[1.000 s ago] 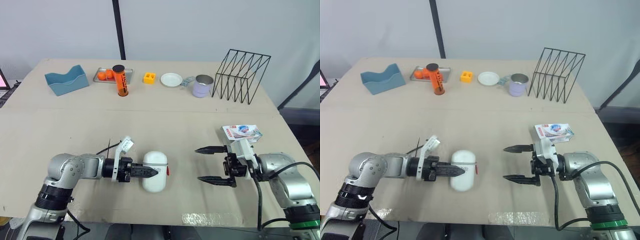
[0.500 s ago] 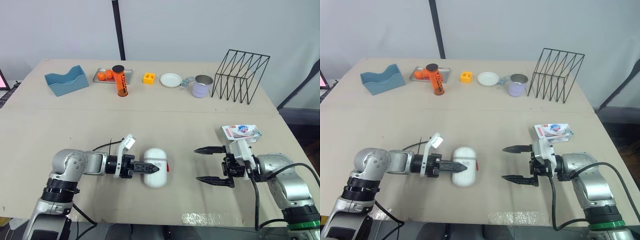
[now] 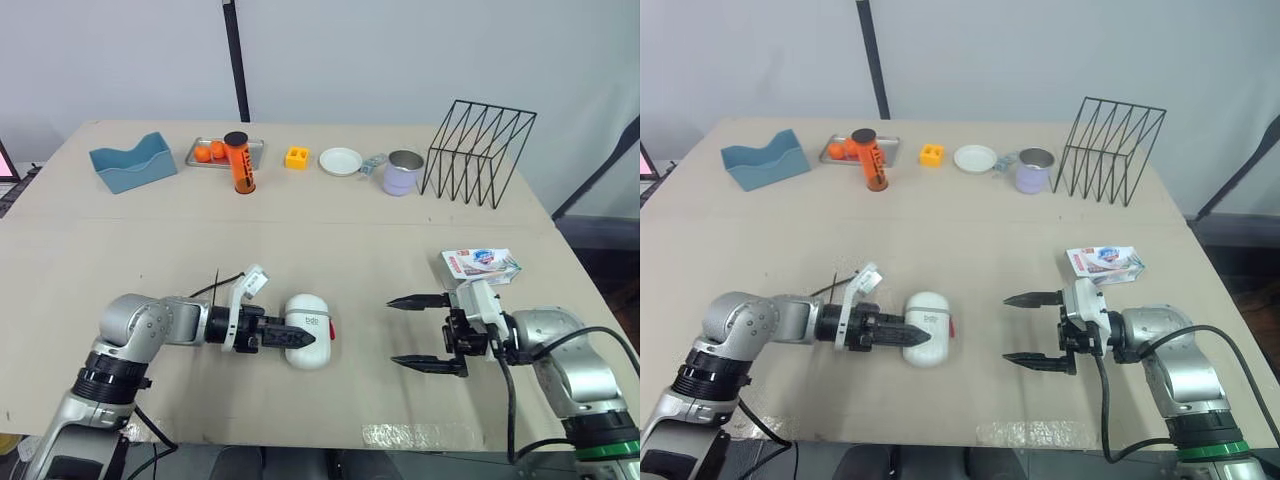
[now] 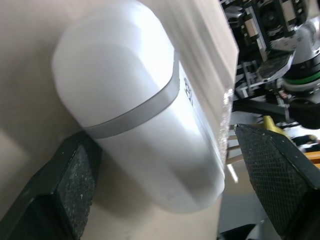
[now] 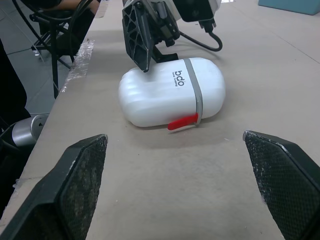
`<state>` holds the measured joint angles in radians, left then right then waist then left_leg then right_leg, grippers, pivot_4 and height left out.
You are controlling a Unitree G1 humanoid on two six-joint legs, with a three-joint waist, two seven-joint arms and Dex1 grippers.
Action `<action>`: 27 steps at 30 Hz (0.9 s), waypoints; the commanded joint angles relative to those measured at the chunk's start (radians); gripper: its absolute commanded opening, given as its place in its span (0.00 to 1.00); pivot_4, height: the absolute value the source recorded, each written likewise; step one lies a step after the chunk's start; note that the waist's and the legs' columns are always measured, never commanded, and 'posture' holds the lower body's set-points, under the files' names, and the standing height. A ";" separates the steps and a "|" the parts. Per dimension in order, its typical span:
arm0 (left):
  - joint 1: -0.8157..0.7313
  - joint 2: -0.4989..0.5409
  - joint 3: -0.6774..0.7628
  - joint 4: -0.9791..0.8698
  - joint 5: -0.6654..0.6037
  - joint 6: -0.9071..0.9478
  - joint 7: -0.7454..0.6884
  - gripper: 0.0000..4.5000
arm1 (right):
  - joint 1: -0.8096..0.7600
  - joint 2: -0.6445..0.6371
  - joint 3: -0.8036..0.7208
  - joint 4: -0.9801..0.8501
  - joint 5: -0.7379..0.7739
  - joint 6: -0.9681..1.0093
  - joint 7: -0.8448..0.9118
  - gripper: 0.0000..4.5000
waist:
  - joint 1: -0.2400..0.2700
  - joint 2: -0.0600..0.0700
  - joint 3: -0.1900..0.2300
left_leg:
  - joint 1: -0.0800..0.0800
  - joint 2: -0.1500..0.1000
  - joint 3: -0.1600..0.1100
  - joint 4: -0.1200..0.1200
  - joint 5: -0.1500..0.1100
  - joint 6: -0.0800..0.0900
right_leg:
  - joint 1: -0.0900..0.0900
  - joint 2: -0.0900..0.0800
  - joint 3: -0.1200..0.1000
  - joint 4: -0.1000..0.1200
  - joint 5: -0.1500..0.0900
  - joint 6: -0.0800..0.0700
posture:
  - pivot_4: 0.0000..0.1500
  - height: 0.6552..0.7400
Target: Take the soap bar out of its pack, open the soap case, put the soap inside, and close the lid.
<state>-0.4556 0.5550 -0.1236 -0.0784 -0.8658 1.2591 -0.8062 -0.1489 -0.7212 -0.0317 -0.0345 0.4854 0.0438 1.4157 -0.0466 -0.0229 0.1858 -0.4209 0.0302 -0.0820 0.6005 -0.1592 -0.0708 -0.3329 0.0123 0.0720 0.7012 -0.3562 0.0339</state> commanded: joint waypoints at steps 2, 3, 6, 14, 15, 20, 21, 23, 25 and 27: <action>0.033 0.124 -0.010 -0.034 0.117 -0.152 -0.071 0.99 | -0.020 0.003 -0.010 0.009 0.009 0.001 -0.004 1.00 | 0.000 0.000 0.000 | 0.000 0.000 0.000 0.000 0.000 0.000 | -0.001 0.000 0.000 0.000 0.000 0.000 | 1.00 1.00; 0.044 0.149 -0.017 -0.045 0.147 -0.210 -0.097 0.99 | -0.020 0.003 -0.013 0.015 0.011 0.006 -0.009 1.00 | 0.001 0.000 0.000 | 0.000 0.000 0.000 -0.001 0.000 0.000 | -0.001 0.000 0.000 0.000 0.000 0.000 | 1.00 1.00; 0.089 0.197 -0.019 -0.058 0.249 -0.404 -0.147 0.99 | -0.007 0.009 -0.028 0.036 0.008 -0.002 -0.028 1.00 | 0.001 0.000 0.000 | -0.002 0.000 0.000 -0.001 0.000 0.000 | -0.001 0.000 0.000 -0.001 0.000 0.000 | 1.00 1.00; 0.240 0.127 0.065 -0.041 0.461 -0.845 -0.039 0.99 | 0.092 0.071 -0.075 0.048 -0.019 -0.047 -0.178 1.00 | 0.006 0.001 0.001 | -0.004 -0.001 0.001 -0.001 -0.001 0.001 | -0.003 -0.003 0.000 -0.002 0.002 -0.004 | 1.00 1.00; 0.261 0.104 0.080 -0.049 0.471 -0.872 -0.011 0.99 | 0.106 0.084 -0.079 0.048 -0.025 -0.055 -0.200 1.00 | 0.007 0.001 0.001 | -0.004 -0.001 0.001 -0.001 -0.001 0.001 | -0.003 -0.003 0.000 -0.002 0.002 -0.004 | 1.00 1.00; 0.373 0.010 0.122 -0.105 0.531 -0.991 0.105 0.99 | 0.152 0.164 -0.084 0.075 -0.069 -0.137 -0.303 1.00 | 0.005 0.000 0.001 | -0.004 -0.001 0.002 -0.001 -0.001 0.001 | -0.003 -0.003 0.001 -0.002 0.001 -0.003 | 1.00 1.00; 0.392 -0.009 0.130 -0.121 0.535 -1.001 0.128 0.99 | 0.158 0.179 -0.084 0.081 -0.075 -0.151 -0.320 1.00 | 0.005 0.000 0.001 | -0.004 -0.001 0.002 -0.001 -0.001 0.001 | -0.003 -0.003 0.001 -0.002 0.001 -0.003 | 1.00 1.00; 0.425 -0.033 0.137 -0.145 0.560 -1.021 0.169 0.99 | 0.167 0.202 -0.086 0.092 -0.086 -0.176 -0.348 1.00 | 0.006 0.000 0.001 | -0.004 -0.001 0.002 -0.001 -0.001 0.001 | -0.003 -0.003 0.001 -0.002 0.001 -0.003 | 1.00 1.00; 0.450 -0.056 0.142 -0.161 0.580 -1.027 0.210 0.99 | 0.172 0.221 -0.090 0.109 -0.096 -0.201 -0.373 1.00 | 0.006 0.000 0.001 | -0.004 -0.001 0.002 -0.001 -0.001 0.001 | -0.003 -0.003 0.001 -0.002 0.001 -0.003 | 1.00 1.00; 0.476 -0.081 0.148 -0.179 0.586 -1.028 0.246 0.99 | 0.180 0.236 -0.090 0.127 -0.103 -0.228 -0.392 1.00 | 0.006 0.000 0.001 | -0.004 -0.001 0.002 -0.001 -0.001 0.001 | -0.003 -0.003 0.001 -0.002 0.001 -0.003 | 1.00 1.00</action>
<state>0.0097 0.4821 -0.0009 -0.2095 -0.2901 0.2512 -0.5930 0.0272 -0.4928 -0.0926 0.0888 0.3858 -0.1446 1.0414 -0.0407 -0.0224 0.1868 -0.4246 0.0291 -0.0803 0.5995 -0.1607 -0.0696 -0.3357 0.0090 0.0733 0.6991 -0.3550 0.0311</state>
